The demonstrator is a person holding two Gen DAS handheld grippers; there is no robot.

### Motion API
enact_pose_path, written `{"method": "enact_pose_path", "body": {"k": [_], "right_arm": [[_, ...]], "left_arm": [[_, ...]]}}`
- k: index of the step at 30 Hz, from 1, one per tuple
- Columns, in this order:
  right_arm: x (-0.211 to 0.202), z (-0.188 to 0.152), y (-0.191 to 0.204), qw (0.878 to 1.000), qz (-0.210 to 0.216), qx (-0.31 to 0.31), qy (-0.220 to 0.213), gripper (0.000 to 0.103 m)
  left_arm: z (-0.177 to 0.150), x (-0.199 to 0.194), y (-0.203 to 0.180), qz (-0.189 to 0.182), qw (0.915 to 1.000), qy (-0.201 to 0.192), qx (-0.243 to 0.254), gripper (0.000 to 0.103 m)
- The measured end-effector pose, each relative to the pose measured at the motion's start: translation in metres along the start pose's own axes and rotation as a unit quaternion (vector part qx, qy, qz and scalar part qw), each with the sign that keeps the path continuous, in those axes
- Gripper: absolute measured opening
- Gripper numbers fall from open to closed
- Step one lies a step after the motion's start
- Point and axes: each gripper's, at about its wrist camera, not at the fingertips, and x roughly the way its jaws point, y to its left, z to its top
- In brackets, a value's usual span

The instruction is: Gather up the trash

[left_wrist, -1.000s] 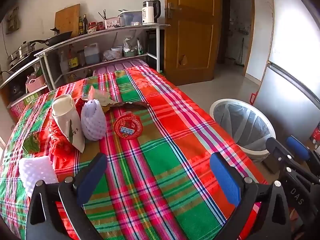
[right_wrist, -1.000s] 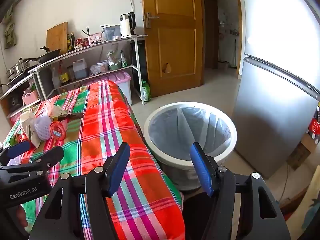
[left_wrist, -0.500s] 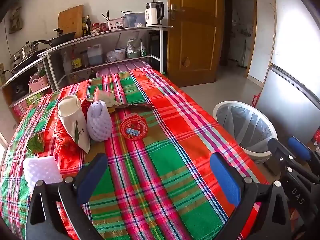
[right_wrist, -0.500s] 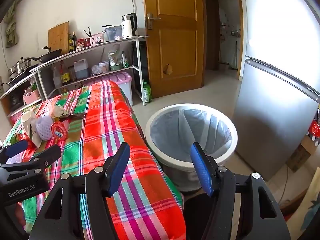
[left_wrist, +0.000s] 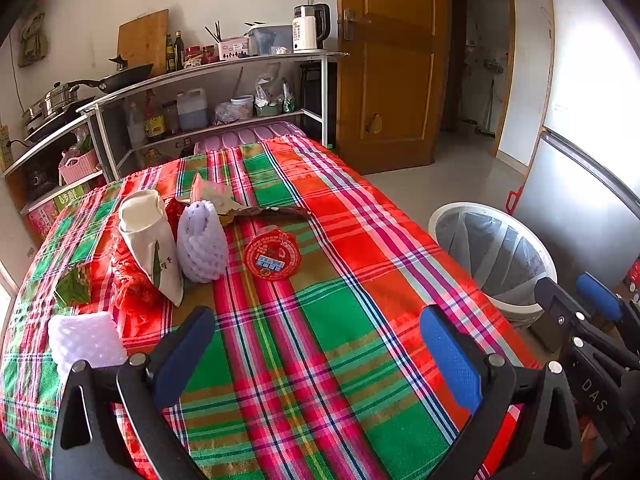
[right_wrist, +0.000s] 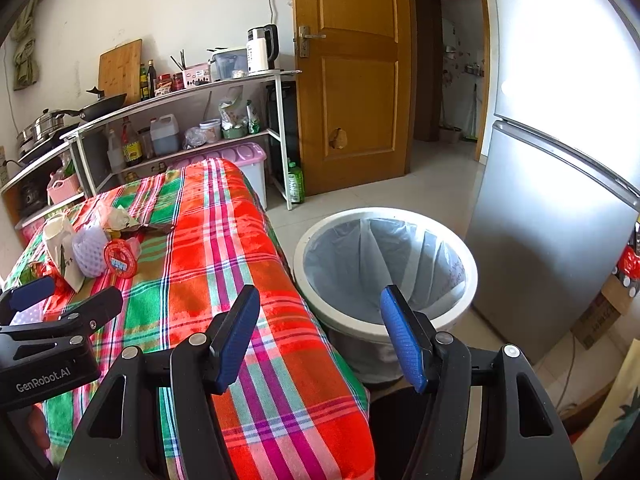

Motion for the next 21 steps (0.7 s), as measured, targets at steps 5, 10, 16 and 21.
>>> {"method": "enact_pose_path", "body": {"k": [5, 10, 16, 21], "right_arm": [[0.0002, -0.0005, 0.0003, 1.0, -0.001, 0.001, 0.001, 0.063], [0.0006, -0.0008, -0.0006, 1.0, -0.001, 0.0, 0.001, 0.063], [0.0, 0.0002, -0.0004, 1.0, -0.002, 0.001, 0.0, 0.063], [-0.0002, 0.0007, 0.0, 1.0, -0.001, -0.001, 0.001, 0.063]], "left_arm": [[-0.0016, 0.0004, -0.0012, 0.0, 1.0, 0.001, 0.002, 0.103], [-0.0016, 0.0008, -0.0019, 0.003, 1.0, 0.0, 0.001, 0.103], [-0.0013, 0.0009, -0.0016, 0.002, 1.0, 0.001, 0.001, 0.103], [-0.0015, -0.0004, 0.0002, 0.003, 1.0, -0.001, -0.001, 0.103]]}}
